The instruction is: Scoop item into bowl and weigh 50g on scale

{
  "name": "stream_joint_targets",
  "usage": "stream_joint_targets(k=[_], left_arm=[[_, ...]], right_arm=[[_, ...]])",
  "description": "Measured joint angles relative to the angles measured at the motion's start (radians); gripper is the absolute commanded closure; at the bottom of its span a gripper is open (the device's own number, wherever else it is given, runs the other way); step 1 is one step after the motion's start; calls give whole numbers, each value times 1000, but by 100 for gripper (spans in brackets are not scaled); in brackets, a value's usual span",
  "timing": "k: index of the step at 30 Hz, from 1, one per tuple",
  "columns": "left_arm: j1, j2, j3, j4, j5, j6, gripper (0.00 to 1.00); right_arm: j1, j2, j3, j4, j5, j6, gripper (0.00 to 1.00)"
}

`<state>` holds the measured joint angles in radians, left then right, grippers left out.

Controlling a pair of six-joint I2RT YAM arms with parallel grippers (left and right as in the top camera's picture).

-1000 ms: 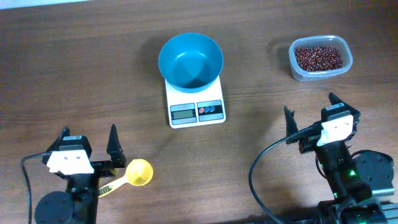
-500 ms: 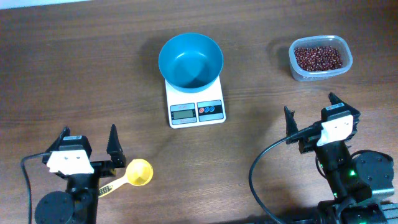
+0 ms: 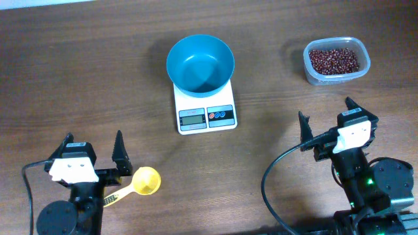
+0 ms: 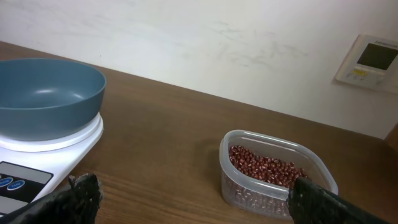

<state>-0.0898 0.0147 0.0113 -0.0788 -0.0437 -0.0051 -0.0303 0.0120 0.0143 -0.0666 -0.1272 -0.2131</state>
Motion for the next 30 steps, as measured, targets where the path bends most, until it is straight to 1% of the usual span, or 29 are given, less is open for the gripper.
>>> stream_joint_targets(k=[25, 27, 28, 30], left_arm=[[0, 0, 1, -6, 15, 0, 1], [0, 0, 22, -55, 66, 0, 1], [0, 0, 50, -117, 87, 0, 1], [0, -1, 131, -311, 115, 0, 1]], right_arm=[[0, 0, 0, 0, 0, 0, 1], [0, 0, 0, 0, 0, 0, 1], [0, 0, 0, 0, 0, 0, 1], [0, 0, 0, 0, 0, 0, 1]])
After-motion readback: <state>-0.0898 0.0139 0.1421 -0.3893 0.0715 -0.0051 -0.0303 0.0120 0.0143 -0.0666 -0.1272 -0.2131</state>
